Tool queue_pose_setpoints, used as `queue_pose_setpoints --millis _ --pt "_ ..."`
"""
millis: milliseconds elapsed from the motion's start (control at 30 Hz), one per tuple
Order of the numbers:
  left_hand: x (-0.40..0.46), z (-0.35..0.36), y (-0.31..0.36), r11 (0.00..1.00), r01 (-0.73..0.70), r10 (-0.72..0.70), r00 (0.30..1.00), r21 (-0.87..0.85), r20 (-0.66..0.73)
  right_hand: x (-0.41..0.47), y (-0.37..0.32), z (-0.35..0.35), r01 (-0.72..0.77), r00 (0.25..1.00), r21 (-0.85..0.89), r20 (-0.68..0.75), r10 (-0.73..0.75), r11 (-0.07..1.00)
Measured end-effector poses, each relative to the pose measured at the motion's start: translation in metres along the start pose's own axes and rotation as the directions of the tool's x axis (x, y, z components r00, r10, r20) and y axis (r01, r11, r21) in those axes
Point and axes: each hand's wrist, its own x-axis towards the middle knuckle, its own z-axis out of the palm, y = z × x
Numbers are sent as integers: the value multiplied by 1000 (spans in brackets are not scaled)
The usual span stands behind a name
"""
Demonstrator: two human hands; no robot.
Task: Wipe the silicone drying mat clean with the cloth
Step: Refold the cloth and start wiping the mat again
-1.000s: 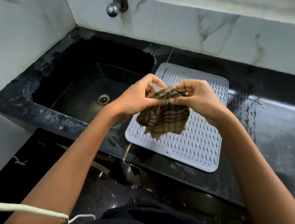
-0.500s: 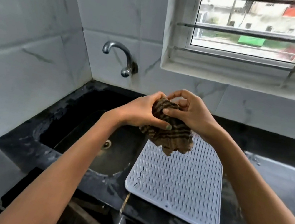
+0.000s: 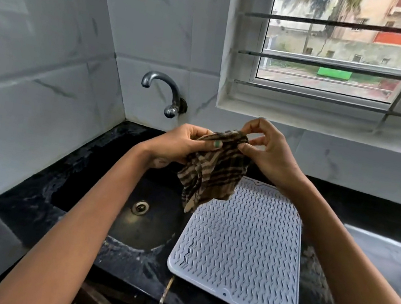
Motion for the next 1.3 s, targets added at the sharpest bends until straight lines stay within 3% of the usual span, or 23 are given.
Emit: queue_pose_setpoints --millis 167,333,500,667,833,967,1033,1133,1200,1300 --pt "5 0 10 992 21 -17 999 -123 37 3 -2 3 149 988 -154 55 -143 977" --pt "1 -5 24 962 183 -139 966 -201 217 6 0 3 128 984 -143 -108 -144 981" --pt "9 -6 28 988 155 -156 976 18 153 7 5 4 120 980 -118 -145 -137 986" --pt "19 -3 35 984 174 -170 981 -30 88 11 6 0 137 980 -74 -133 -146 988" --pt "26 10 41 938 18 26 992 346 -123 10 7 -13 13 1000 104 -30 -10 994" --pt "30 22 49 847 -121 204 973 518 -106 11 12 -23 -83 996 470 77 53 879" --pt "31 24 56 804 -139 209 976 578 -55 13 17 -24 -153 988 591 102 115 792" --pt "33 20 68 668 -104 103 994 737 47 15 26 -23 -244 965 613 74 253 751" --pt "37 15 73 587 -121 109 992 800 69 12 31 -22 -284 949 574 55 310 768" --pt "42 12 78 566 -117 165 986 816 27 8 36 -19 -335 940 520 128 316 786"
